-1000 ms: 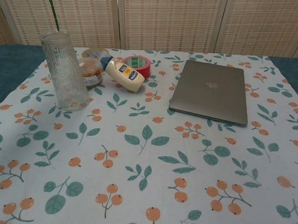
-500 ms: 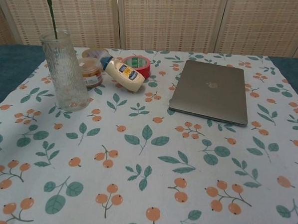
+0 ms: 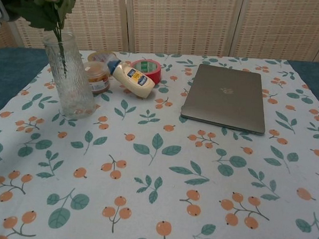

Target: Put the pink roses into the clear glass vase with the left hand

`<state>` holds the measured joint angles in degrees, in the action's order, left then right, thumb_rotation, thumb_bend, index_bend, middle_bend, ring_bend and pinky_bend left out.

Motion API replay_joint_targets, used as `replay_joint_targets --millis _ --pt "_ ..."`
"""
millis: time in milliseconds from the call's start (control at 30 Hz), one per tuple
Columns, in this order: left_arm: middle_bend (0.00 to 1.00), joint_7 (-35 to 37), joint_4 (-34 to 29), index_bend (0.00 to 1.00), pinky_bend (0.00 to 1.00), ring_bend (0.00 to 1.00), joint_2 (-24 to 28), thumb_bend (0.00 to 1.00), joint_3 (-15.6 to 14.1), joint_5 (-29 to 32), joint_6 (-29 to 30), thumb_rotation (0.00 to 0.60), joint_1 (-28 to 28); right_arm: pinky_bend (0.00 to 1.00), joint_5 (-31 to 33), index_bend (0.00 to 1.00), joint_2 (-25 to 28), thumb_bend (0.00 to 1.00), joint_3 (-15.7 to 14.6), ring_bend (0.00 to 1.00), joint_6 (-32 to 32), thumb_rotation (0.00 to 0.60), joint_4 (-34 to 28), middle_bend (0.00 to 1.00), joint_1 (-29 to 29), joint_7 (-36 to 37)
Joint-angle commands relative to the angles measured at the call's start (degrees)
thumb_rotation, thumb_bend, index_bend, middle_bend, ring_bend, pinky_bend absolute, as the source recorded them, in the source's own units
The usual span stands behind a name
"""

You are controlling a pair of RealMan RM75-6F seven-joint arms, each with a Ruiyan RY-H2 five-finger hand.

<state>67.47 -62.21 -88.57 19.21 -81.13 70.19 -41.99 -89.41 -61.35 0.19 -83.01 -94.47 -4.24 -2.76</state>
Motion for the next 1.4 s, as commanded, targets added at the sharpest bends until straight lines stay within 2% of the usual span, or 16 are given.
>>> replay_joint_targets --millis 33,167,400,800,1000,1200,1400 --pt "0.0 -1.28 0.01 0.0 0.07 0.0 0.32 0.44 -2.48 -1.43 0.5 0.6 1.47 0.0 -0.25 0.0 0.36 0.24 0.03 0.0 -0.69 0.6 -0.18 0.0 0.31 0.51" --pt "0.0 -5.0 0.13 0.0 0.06 0.0 0.32 0.44 -4.88 -2.7 1.3 0.6 2.76 0.0 -0.88 0.0 0.44 0.24 -0.2 0.0 -0.91 0.6 -0.2 0.0 0.4 0.72" --pt "0.0 -9.53 0.76 0.0 0.05 0.0 -0.87 0.43 -6.21 -2.85 2.43 0.6 3.9 0.0 -1.81 0.0 0.67 0.24 -0.67 0.0 -0.91 0.6 -0.35 0.0 0.41 1.13" --pt "0.0 -17.84 -5.97 0.0 0.05 0.0 3.57 0.4 -9.35 -3.5 1.06 0.6 6.13 0.0 -3.16 0.0 1.27 0.24 -1.08 0.0 -1.77 0.6 -0.37 0.0 0.73 2.23" --pt "0.0 -21.21 -7.63 0.0 0.05 0.0 5.78 0.4 -9.33 -2.52 0.86 0.6 7.21 0.0 -3.34 0.0 1.82 0.24 -1.11 0.0 -2.54 0.6 -0.58 0.0 1.12 3.13" --pt "0.0 -26.17 -8.21 0.0 0.05 0.0 8.52 0.39 -11.1 -3.4 2.62 0.6 9.68 0.0 -3.31 0.0 1.98 0.24 -1.0 0.0 -2.73 0.6 -0.54 0.0 1.21 3.39" --pt "0.0 -28.83 -9.79 0.0 0.05 0.0 10.37 0.4 -11.14 -2.97 4.15 0.6 11.55 0.0 -3.59 0.0 2.21 0.24 -1.02 0.0 -3.51 0.6 -0.8 0.0 1.61 3.62"
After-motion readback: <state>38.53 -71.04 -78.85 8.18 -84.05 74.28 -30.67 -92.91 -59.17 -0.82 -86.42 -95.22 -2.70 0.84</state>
